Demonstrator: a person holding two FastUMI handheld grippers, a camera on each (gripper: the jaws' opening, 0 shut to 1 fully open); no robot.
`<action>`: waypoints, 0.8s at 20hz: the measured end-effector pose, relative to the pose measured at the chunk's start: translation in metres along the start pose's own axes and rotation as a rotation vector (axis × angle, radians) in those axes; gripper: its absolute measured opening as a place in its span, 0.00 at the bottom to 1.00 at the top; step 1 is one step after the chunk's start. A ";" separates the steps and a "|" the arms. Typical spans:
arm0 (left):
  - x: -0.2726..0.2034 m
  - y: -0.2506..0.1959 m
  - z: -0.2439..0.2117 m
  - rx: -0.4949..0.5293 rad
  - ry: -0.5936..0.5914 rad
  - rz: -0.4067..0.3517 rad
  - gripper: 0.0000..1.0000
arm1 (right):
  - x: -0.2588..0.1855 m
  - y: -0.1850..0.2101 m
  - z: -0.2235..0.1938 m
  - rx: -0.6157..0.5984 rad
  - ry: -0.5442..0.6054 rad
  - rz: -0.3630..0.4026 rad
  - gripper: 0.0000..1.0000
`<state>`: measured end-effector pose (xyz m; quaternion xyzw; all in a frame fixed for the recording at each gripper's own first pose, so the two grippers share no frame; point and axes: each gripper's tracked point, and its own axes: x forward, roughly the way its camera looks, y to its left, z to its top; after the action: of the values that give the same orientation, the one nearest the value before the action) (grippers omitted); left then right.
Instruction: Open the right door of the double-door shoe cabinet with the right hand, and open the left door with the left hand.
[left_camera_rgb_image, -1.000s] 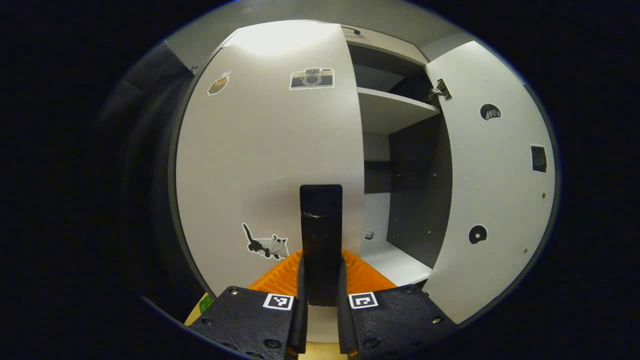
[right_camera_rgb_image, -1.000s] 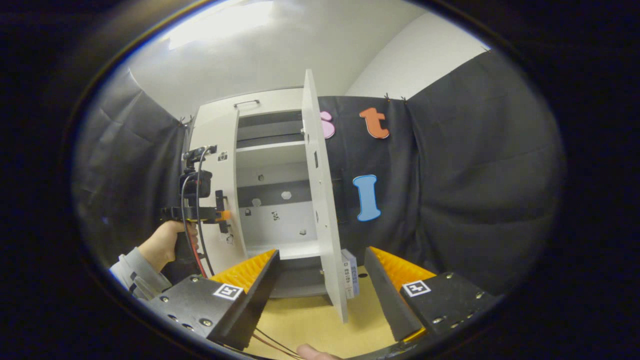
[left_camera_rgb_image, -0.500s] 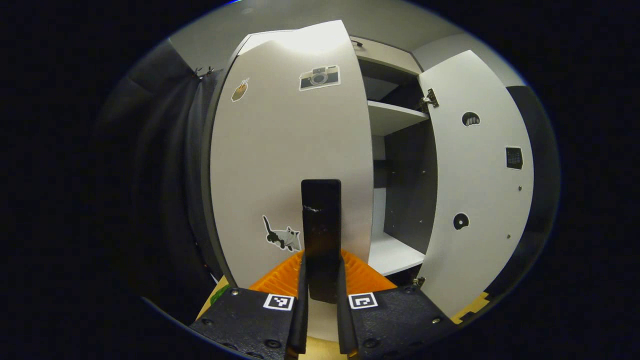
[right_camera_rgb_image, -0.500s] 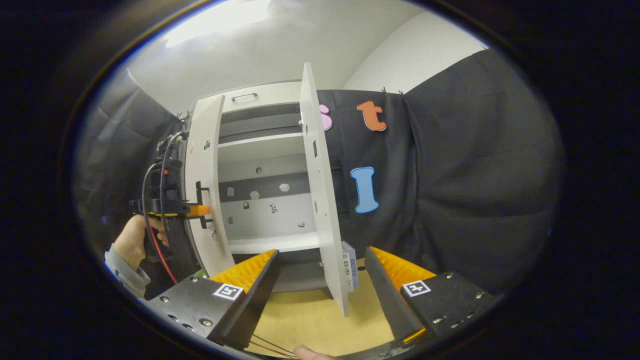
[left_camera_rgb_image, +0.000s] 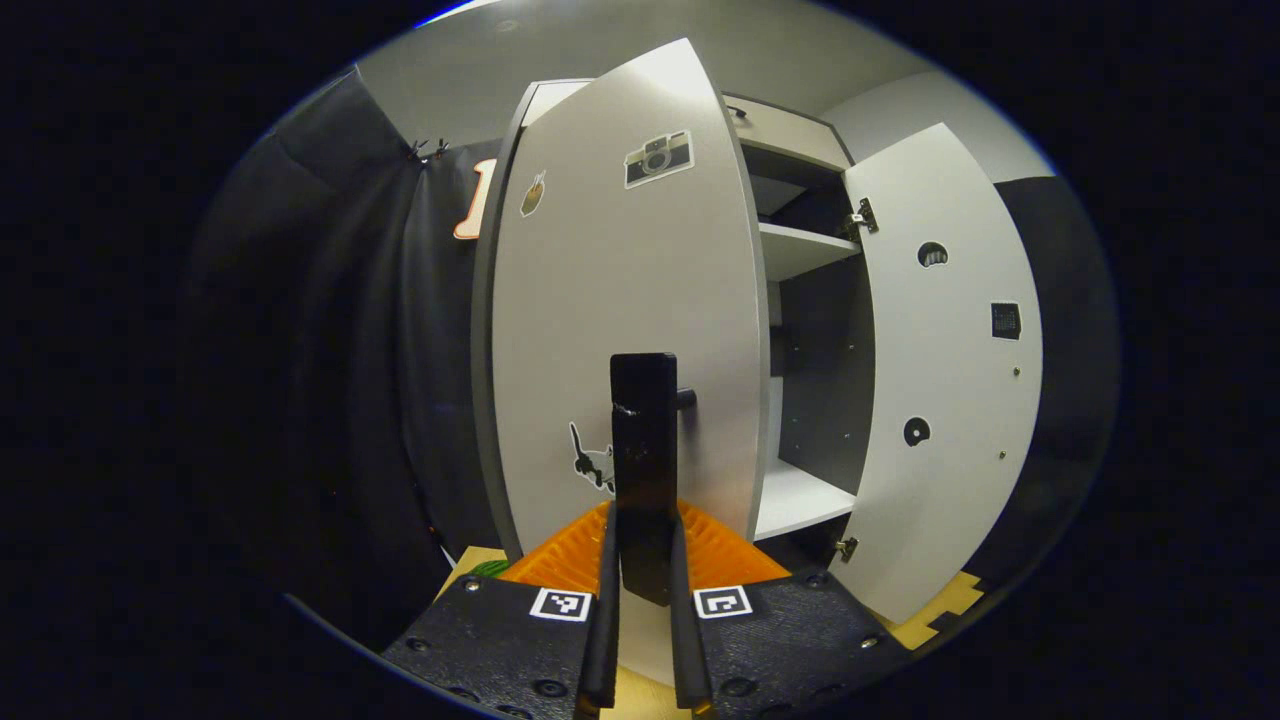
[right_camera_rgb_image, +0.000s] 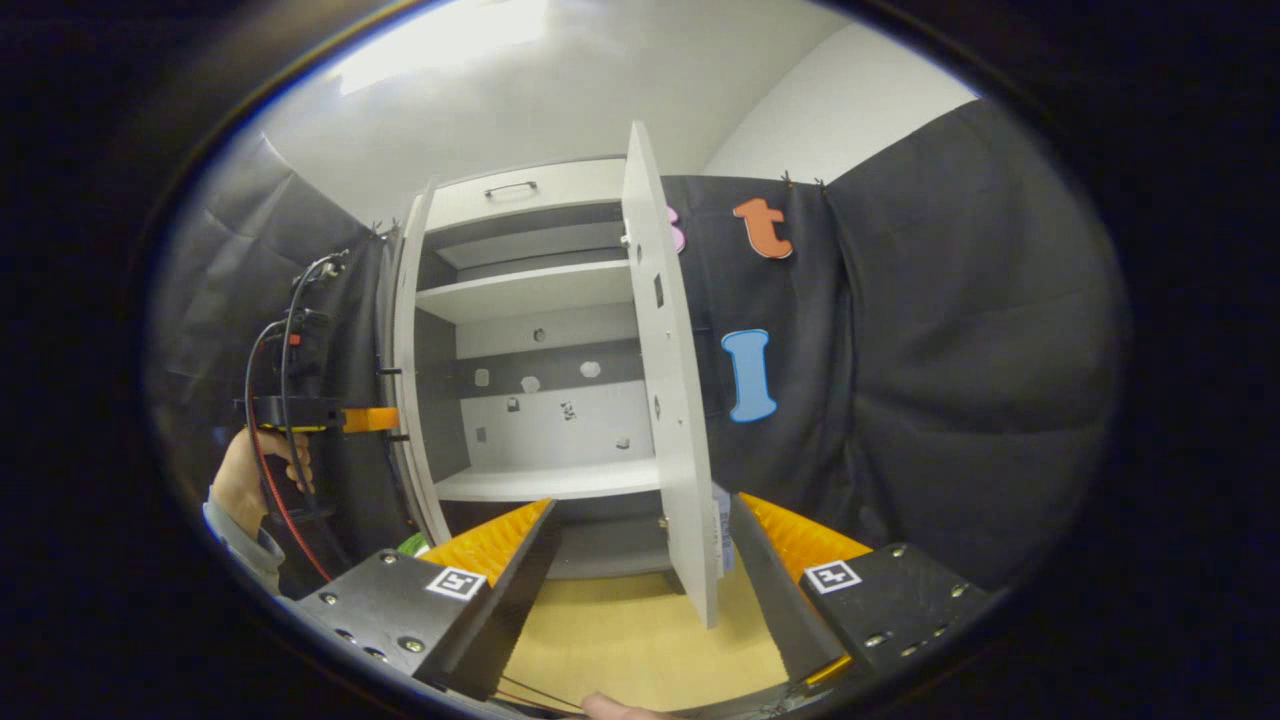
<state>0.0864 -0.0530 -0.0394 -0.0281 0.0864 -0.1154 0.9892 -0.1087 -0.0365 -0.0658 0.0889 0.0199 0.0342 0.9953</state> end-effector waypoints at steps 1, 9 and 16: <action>-0.002 0.002 -0.001 -0.002 0.005 0.007 0.24 | -0.001 0.000 0.001 -0.002 -0.005 0.000 1.00; -0.029 0.038 -0.001 -0.024 -0.010 0.028 0.21 | 0.003 0.003 -0.008 -0.012 0.015 0.007 1.00; -0.044 0.073 0.000 -0.009 -0.020 0.097 0.11 | 0.004 0.009 -0.010 -0.008 0.023 0.011 1.00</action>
<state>0.0610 0.0282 -0.0373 -0.0295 0.0783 -0.0665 0.9943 -0.1061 -0.0255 -0.0740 0.0848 0.0305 0.0410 0.9951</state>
